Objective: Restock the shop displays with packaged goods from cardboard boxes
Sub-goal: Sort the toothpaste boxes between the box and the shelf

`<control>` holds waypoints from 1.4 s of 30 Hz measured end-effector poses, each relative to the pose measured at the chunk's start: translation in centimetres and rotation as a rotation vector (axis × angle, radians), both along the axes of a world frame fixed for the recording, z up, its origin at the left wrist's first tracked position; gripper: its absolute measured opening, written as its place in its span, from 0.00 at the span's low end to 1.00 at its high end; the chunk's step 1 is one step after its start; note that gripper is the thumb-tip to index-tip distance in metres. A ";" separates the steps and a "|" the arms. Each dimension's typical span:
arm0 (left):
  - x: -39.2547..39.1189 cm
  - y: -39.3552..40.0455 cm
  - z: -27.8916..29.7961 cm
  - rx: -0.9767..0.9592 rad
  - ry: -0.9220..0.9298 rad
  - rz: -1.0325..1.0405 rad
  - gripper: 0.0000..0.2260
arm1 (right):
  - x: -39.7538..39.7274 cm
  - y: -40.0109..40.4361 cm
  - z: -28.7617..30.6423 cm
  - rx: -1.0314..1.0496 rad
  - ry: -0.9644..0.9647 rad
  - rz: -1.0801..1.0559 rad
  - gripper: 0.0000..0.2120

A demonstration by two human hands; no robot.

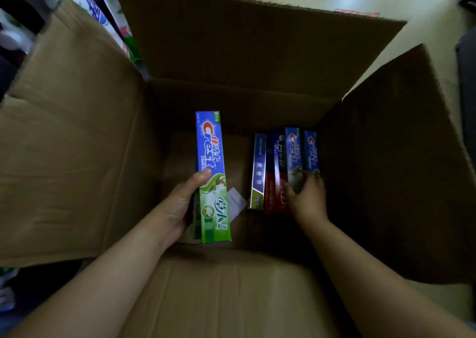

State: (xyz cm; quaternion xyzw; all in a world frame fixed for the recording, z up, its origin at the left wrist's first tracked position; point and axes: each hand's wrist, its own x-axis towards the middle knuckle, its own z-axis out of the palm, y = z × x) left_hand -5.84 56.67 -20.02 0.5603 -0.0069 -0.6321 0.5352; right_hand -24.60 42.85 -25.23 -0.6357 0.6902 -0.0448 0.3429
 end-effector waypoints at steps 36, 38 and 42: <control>-0.1 -0.2 0.4 -0.043 0.031 0.037 0.36 | 4.8 8.9 10.6 0.349 -0.813 0.315 0.27; 0.0 -0.1 0.5 -0.055 0.047 0.042 0.40 | 4.8 9.0 10.8 0.315 -0.794 0.323 0.27; -0.1 -0.2 0.9 -0.091 0.127 0.026 0.41 | 5.1 8.7 11.5 0.310 -0.799 0.338 0.30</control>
